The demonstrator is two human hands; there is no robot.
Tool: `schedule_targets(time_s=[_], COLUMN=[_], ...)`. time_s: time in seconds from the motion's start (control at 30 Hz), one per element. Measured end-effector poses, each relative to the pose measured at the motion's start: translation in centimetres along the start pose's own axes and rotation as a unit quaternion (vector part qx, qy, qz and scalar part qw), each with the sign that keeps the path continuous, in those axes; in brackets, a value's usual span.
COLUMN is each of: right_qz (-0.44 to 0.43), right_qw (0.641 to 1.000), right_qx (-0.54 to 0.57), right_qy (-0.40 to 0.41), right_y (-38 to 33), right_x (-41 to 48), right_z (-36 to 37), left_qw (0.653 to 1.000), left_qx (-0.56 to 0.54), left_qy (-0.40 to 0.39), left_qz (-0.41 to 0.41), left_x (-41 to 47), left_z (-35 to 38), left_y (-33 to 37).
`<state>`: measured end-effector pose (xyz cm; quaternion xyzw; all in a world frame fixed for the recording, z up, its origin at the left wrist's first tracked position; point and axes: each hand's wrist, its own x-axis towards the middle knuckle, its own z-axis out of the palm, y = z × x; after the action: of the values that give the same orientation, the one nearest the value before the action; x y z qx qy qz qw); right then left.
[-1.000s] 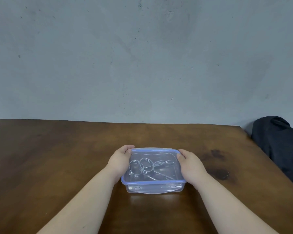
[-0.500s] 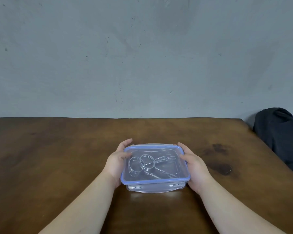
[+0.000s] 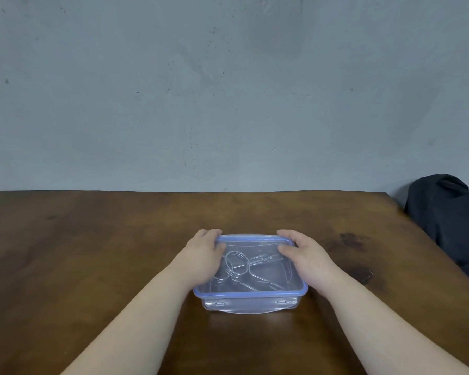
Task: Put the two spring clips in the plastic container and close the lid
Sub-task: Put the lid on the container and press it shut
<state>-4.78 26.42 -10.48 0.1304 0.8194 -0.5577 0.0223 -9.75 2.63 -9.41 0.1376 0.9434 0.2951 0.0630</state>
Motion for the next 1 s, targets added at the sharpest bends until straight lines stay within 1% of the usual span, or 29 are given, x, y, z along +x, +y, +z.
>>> schedule_targets(time_s=[0.07, 0.1, 0.17, 0.23, 0.27, 0.3, 0.33, 0.37, 0.4, 0.47, 0.57, 0.63, 0.7, 1.0], right_qz=[-0.011, -0.020, -0.036, -0.069, -0.102, -0.151, -0.197, -0.224, -0.228, -0.201, -0.166, -0.161, -0.165, -0.183], right_qw=[0.999, 0.998, 0.992, 0.973, 0.952, 0.924, 0.895, 0.869, 0.846, 0.806, 0.771, 0.760, 0.757, 0.747], right_qx=[-0.038, -0.061, -0.117, -0.219, -0.286, -0.348, -0.393, -0.425, -0.454, -0.509, -0.553, -0.570, -0.577, -0.595], right_qy=[-0.016, -0.023, -0.032, -0.028, -0.027, -0.038, -0.069, -0.115, -0.161, -0.226, -0.267, -0.268, -0.260, -0.231], right_y=[0.1, 0.1, 0.0, -0.5, -0.9, -1.4, -1.8, -2.3, -2.8, -3.6, -4.6, -5.2, -5.2, -5.1], right_x=[0.4, 0.5, 0.8, 0.8, 0.5, 0.3, -0.1, -0.5, -0.9, -1.4, -1.6, -1.9, -2.1, -1.9], right_z=[0.1, 0.1, 0.0, 0.0, -0.1, -0.1, -0.1, -0.1, 0.0, -0.2, -0.4, -0.2, 0.2, 1.0], left_qw=[0.991, 0.985, 0.983, 0.979, 0.973, 0.964, 0.952, 0.938, 0.926, 0.913, 0.900, 0.897, 0.893, 0.888], left_qx=[0.124, 0.155, 0.168, 0.187, 0.201, 0.213, 0.227, 0.246, 0.267, 0.293, 0.316, 0.329, 0.347, 0.364], left_qy=[-0.029, -0.041, -0.043, -0.024, -0.019, -0.025, -0.044, -0.072, -0.102, -0.166, -0.223, -0.231, -0.226, -0.202], left_qz=[0.047, 0.058, 0.058, 0.080, 0.111, 0.155, 0.199, 0.232, 0.246, 0.231, 0.200, 0.183, 0.178, 0.196], left_x=[0.3, 0.4, 0.7, 0.7, 0.6, 0.4, 0.0, -0.3, -0.7, -0.8, -0.8, -0.8, -1.1, -0.9], left_z=[0.1, 0.2, 0.4, 0.3, 0.3, 0.1, -0.2, -0.5, -0.8, -1.4, -1.7, -1.7, -1.6, -1.4], left_y=[0.5, 0.5, 0.1, -0.3, -0.4, -0.2, 0.0, 0.3, 0.6, 1.1, 2.1, 2.7, 3.2, 3.3])
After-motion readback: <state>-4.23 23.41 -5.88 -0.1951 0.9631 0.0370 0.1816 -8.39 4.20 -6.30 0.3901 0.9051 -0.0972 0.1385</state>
